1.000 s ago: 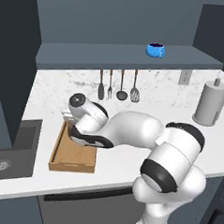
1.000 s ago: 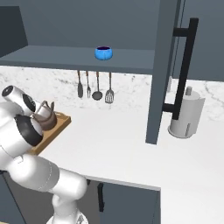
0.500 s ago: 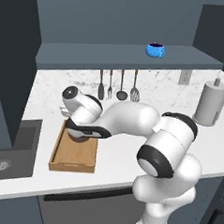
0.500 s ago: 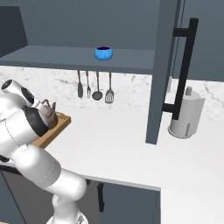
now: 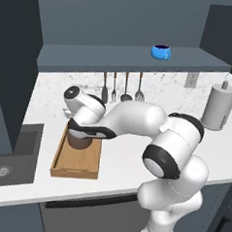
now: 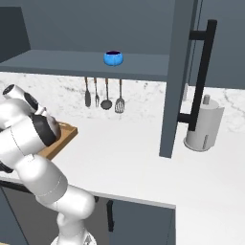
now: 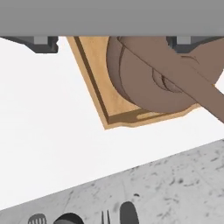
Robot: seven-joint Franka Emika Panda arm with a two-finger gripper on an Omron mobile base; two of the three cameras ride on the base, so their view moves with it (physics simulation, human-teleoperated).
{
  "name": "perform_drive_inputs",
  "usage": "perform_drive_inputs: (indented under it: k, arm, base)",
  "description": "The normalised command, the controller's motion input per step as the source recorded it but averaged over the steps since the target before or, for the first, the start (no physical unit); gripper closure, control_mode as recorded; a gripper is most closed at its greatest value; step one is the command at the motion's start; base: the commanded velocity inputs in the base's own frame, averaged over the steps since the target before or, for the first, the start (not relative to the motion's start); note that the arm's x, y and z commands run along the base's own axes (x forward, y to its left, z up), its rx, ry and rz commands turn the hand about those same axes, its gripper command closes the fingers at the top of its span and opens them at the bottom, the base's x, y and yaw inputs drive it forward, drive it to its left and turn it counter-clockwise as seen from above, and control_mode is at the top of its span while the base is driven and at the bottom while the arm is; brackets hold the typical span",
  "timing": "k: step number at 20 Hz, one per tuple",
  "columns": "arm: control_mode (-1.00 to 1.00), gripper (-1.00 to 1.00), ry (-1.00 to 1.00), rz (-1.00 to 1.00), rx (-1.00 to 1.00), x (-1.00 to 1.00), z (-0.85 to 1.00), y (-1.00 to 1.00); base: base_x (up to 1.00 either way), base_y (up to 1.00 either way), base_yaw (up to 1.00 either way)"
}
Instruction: Pick the kettle from the counter and place it on the tray. Then pick the mug from the cabinet and place it on the tray. Then close the cabinet doors.
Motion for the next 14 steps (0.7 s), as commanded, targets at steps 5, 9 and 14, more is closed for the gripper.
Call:
perform_drive_inputs:
  k: [5,9,14]
  arm:
    - [-1.0,-1.0,0.0,-0.01,0.0,0.02,0.0,-0.01]
    - [-1.0,-1.0,0.0,0.0,0.02,-0.03,0.0,0.0]
    - [-1.0,-1.0,0.0,0.02,0.06,-0.04,0.12,0.0]
  base:
    - [0.0,0.0,0.0]
    - [0.0,0.0,0.0]
    - [0.0,0.0,0.0]
